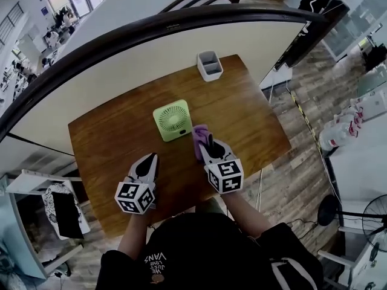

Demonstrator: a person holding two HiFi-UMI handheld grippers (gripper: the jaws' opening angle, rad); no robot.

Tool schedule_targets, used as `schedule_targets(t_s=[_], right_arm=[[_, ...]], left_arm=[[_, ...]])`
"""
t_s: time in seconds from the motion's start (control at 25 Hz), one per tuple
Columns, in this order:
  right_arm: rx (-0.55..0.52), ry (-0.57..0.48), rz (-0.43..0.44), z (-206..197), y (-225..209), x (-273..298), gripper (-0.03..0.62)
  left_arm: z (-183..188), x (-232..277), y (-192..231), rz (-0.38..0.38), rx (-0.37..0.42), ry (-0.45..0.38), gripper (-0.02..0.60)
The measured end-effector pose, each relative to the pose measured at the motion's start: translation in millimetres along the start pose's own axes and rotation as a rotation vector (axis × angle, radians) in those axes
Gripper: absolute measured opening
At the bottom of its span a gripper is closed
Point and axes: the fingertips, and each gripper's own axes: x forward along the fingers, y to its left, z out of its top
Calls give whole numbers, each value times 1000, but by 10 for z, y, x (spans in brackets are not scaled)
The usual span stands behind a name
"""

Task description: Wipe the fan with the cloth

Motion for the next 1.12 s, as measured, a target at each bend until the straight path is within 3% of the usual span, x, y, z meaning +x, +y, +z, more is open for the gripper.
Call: schedule_targets(t_s=[0.6,1.12], right_arm=[[37,-159,-53,322,383,-703,84],[51,-187,-75,157,734,-1063,84]], left_arm=[[207,-450,-204,-73,41,-57,11],[161,-785,-298,-122,73,-66,11]])
